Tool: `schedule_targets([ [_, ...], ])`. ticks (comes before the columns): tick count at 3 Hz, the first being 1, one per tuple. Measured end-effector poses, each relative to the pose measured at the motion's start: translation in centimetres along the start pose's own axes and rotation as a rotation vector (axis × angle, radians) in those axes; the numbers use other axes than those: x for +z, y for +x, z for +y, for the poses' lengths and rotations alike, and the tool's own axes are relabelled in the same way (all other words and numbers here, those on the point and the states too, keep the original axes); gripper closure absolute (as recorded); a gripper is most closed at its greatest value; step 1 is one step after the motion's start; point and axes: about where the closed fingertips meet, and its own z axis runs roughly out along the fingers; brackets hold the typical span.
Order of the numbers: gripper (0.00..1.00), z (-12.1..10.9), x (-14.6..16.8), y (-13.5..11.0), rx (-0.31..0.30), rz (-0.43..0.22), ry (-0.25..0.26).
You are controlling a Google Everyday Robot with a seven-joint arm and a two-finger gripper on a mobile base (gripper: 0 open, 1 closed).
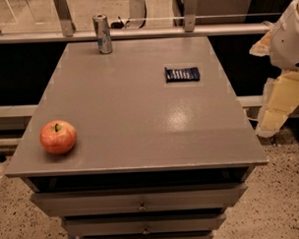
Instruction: Move rxbar blueberry near apple
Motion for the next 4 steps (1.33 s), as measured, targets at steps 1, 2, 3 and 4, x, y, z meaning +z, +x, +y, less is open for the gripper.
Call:
schedule_targets([
  [1,0.0,0.0,0.0,0.0,0.0,0.0,0.0],
  [2,0.0,-1.3,1.2,-0.2,0.002,-0.029,0.016],
  [3,0.0,-3.8,3.6,-0.5,0.018,-0.091,0.028],
  [4,0.0,-6.7,6.1,-0.7,0.044,-0.164,0.035],
])
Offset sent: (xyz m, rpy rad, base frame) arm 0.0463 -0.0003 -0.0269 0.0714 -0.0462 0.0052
